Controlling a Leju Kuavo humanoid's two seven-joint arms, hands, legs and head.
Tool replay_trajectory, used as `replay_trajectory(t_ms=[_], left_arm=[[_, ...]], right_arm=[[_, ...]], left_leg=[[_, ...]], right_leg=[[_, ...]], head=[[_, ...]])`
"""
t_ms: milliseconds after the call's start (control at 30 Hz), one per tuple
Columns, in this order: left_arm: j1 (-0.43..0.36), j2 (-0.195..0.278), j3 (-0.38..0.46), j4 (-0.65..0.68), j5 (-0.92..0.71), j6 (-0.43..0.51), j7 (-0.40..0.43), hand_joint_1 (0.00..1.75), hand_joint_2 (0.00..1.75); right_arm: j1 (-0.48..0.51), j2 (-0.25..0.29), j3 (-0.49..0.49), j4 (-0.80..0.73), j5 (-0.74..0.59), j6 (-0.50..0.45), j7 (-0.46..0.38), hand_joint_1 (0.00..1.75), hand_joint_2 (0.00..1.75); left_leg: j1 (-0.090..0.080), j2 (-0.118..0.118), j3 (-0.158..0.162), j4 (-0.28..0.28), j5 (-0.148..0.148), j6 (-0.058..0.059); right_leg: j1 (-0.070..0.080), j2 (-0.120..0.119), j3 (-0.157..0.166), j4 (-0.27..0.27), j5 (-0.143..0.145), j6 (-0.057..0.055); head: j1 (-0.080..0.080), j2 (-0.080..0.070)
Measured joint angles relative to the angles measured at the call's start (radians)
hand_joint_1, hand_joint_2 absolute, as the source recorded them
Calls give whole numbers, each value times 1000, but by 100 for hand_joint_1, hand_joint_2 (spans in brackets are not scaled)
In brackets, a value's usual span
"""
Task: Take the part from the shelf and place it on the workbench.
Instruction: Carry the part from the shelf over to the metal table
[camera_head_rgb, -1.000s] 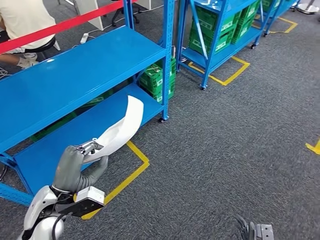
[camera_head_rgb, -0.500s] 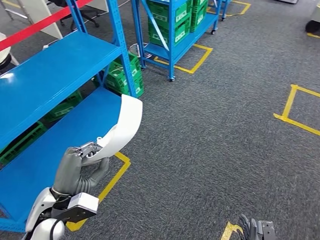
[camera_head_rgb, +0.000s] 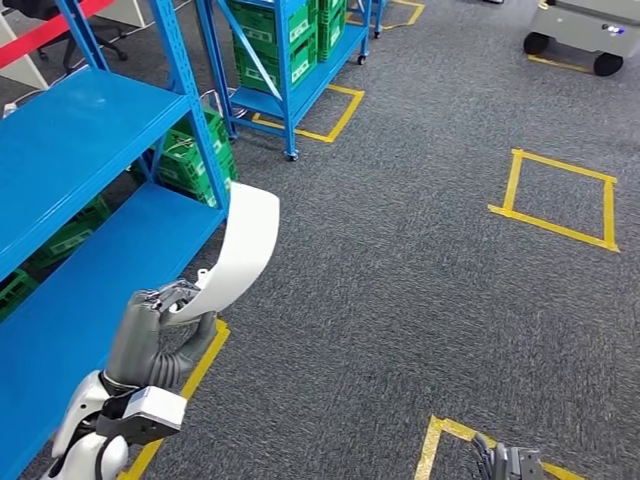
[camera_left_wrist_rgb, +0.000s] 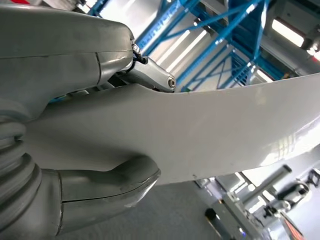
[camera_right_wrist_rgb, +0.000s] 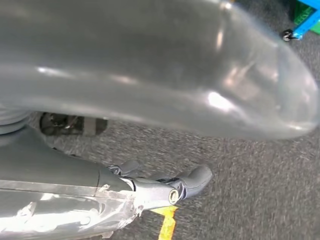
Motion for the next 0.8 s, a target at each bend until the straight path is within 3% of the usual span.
replay_trajectory(t_ms=[67,100,133,200,267,300,367,400,467,533,600,633,667,733,800], left_arm=[[2,1,-1,0,4,-6,-2,175,175],[2,1,-1,0,5,-9,-3,175,175],[2,1,-2,0,5,-11,-4,175,175],[2,2,-3,0,6,-12,-5,175,175],[2,3,-4,0,6,-13,-6,175,175],[2,4,-4,0,6,-13,-6,175,175],[0,5,-6,0,6,-13,-7,175,175],[0,5,-8,0,6,-13,-7,175,175],[-1,7,-9,0,6,-12,-9,175,175],[0,10,-10,0,5,-10,-12,175,175],[1,12,-12,0,6,-9,-14,175,175],[1,13,-12,0,6,-8,-15,175,175],[1,14,-12,0,7,-7,-16,175,175],[1,15,-14,0,9,-7,-18,175,175],[0,15,-15,0,11,-5,-19,175,175]], right_arm=[[-4,0,0,2,-1,-1,0,0,0],[-4,0,0,4,-2,-2,0,0,0],[-3,0,0,5,-2,-3,0,0,0],[-4,0,0,6,-3,-4,0,0,0],[-7,1,0,7,-3,-5,0,0,0],[-8,1,1,7,-3,-5,0,0,0],[-5,1,1,8,-4,-5,0,0,0],[-4,1,0,9,-4,-5,0,0,0],[-6,1,0,9,-7,-6,0,0,0],[-10,1,-1,10,-10,-7,0,0,0],[-9,1,-1,12,-12,-8,2,0,0],[-8,1,-1,14,-12,-8,4,0,0],[-7,1,-1,17,-13,-9,5,0,0],[-7,1,-1,22,-15,-10,7,0,0],[-9,1,-1,26,-17,-12,9,0,0]], left_leg=[[-3,29,-1,0,0,1],[-3,43,-1,0,0,1],[-3,57,-1,1,-1,0],[-3,81,3,1,-4,-5],[-8,100,6,4,-9,-14],[-11,109,6,5,-10,-20],[-10,122,6,5,-11,-31],[-7,114,5,10,-17,-37],[-2,68,-20,66,-58,-45],[-2,25,-83,197,-124,-45],[-4,14,-134,294,-150,-42],[-4,12,-136,291,-134,-40],[-4,7,-119,251,-101,-37],[0,-33,-57,121,-33,-33],[3,-70,-20,38,-9,-30]], right_leg=[[-3,-28,-51,126,-54,7],[-5,-33,-55,147,-58,9],[-6,-37,-39,128,-44,10],[-7,-66,41,-2,7,12],[-4,-97,105,-107,35,2],[-2,-101,114,-124,36,-6],[2,-78,109,-124,39,-25],[2,-68,107,-126,41,-31],[-1,-45,104,-129,47,-43],[0,-21,99,-130,50,-49],[1,6,95,-130,53,-52],[1,19,95,-130,54,-51],[1,33,94,-129,56,-50],[1,61,91,-126,60,-44],[1,85,81,-121,65,-34]], head=[[2,0],[2,0],[2,0],[2,0],[1,0],[-1,0],[-4,0],[-5,0],[-7,0],[-10,0],[-12,0],[-12,0],[-12,0],[-12,0],[-11,0]])
